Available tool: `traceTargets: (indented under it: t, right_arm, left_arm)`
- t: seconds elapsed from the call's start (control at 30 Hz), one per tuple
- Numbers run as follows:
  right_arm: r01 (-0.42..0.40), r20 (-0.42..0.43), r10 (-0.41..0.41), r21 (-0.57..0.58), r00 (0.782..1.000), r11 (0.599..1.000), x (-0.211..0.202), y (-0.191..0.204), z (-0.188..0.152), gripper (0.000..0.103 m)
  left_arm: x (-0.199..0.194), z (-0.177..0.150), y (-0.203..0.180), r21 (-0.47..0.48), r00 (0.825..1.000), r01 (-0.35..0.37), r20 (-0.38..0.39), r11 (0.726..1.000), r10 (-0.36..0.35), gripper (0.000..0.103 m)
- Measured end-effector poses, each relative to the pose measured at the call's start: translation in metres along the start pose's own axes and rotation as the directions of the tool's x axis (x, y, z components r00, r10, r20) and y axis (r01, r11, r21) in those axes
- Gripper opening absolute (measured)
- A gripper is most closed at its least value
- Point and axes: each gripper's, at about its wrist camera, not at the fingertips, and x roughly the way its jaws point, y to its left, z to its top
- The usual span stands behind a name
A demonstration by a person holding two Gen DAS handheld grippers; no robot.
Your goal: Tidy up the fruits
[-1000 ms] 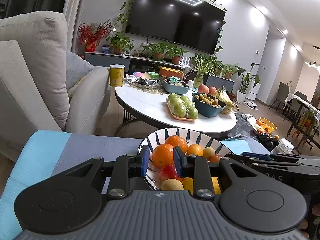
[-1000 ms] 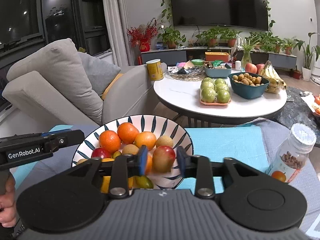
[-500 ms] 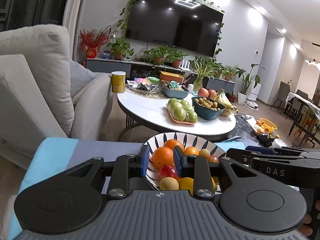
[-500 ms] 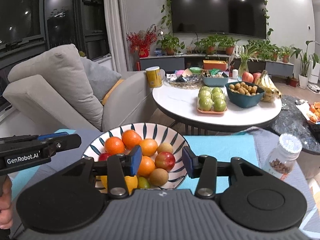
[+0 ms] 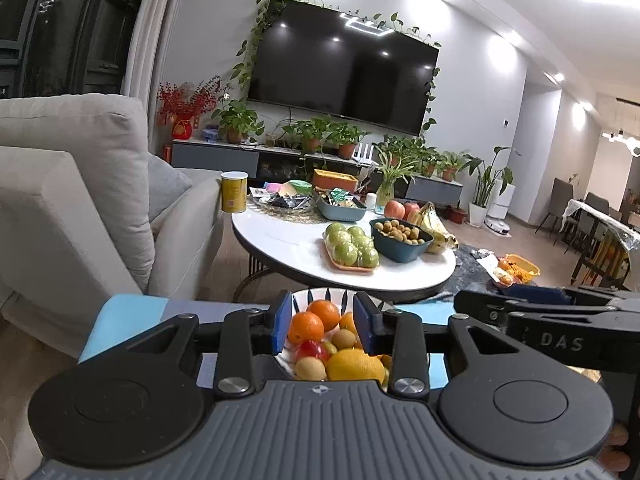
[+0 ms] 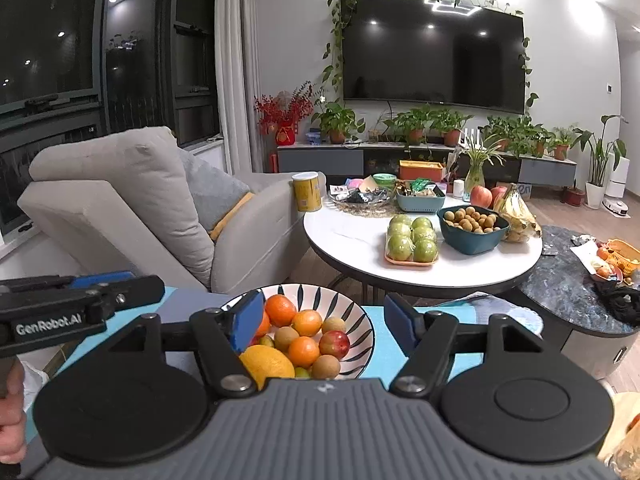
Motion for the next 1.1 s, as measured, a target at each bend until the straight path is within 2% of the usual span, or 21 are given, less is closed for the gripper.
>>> traceTargets:
  t: [0.2, 0.27, 0.53, 1.1]
  right_arm:
    - [0.0, 0.008, 0.0, -0.005, 1.0, 1.0, -0.019, 0.006, -0.006, 0.061]
    - [-0.005, 0.01, 0.005, -0.006, 1.0, 1.0, -0.025, 0.009, -0.008, 0.061]
    - [-0.018, 0.001, 0.018, -0.025, 1.0, 1.0, -0.045, 0.015, -0.021, 0.061]
    - [-0.014, 0.007, 0.014, 0.008, 1.0, 1.0, -0.083, 0.013, -0.056, 0.061]
  left_arm:
    - [-0.023, -0.006, -0.006, 0.005, 1.0, -0.019, 0.002, 1.0, 0.019, 0.039]
    - [-0.029, -0.009, -0.007, 0.005, 1.0, -0.026, 0.001, 1.0, 0.026, 0.045]
    - [-0.053, -0.029, -0.013, 0.05, 0.997, -0.062, -0.034, 0.997, 0.064, 0.051]
    - [-0.092, -0.069, -0.034, 0.059, 0.996, -0.074, -0.037, 0.996, 0.076, 0.05]
